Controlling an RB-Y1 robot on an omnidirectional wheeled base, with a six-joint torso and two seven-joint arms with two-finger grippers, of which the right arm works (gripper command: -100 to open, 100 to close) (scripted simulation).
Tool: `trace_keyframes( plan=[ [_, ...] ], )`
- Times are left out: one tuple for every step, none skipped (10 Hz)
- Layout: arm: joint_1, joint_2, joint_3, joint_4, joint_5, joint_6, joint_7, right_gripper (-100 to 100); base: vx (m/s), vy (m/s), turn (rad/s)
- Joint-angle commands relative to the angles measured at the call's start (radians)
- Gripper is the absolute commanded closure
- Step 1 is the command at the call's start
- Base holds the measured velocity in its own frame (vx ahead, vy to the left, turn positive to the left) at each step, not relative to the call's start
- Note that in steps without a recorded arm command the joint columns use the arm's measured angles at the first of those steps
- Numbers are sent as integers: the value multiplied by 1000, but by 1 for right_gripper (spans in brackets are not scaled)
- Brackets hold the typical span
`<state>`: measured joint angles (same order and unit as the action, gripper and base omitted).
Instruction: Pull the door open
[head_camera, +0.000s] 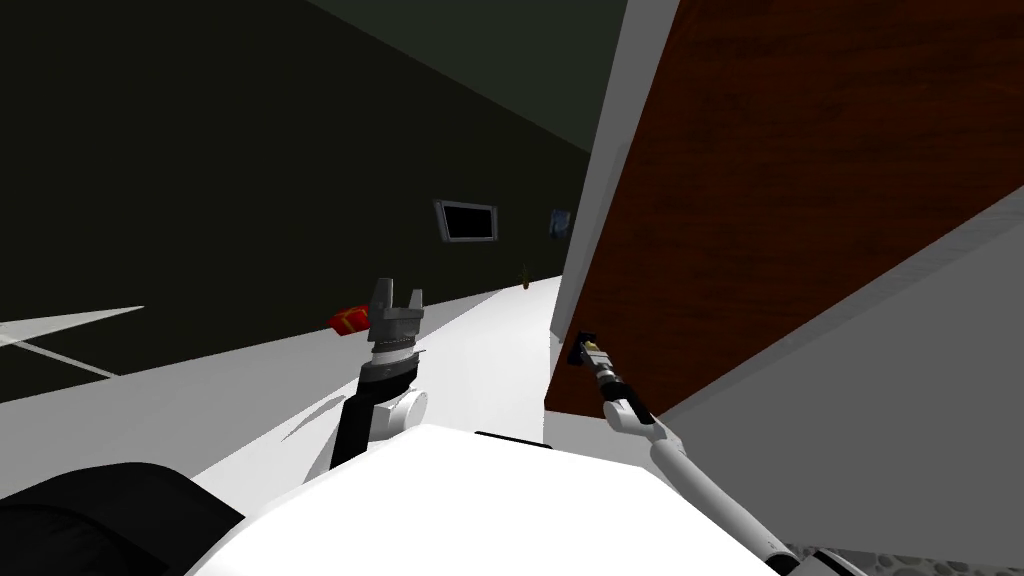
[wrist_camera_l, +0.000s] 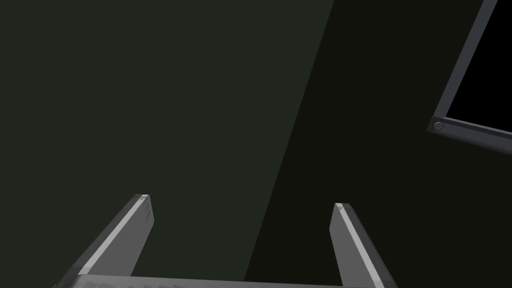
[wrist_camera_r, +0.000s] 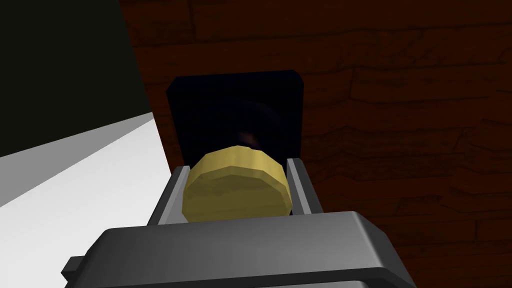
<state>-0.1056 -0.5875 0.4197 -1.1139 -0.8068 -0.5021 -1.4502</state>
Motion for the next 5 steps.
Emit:
trace_keyframes(
  plan=[
    [5, -21, 21, -15, 1, -14, -20, 100, -175, -80, 104],
    [7, -27, 27, -19, 2, -17, -26, 100, -174, -84, 81],
    [10, -38, 39, -25, 2, -23, -36, 100, -174, -82, 90],
    [14, -50, 51, -32, 3, -29, -47, 100, -173, -83, 91],
    [14, -42, 44, -26, 3, -22, -39, 100, -75, -38, 30]
  ],
)
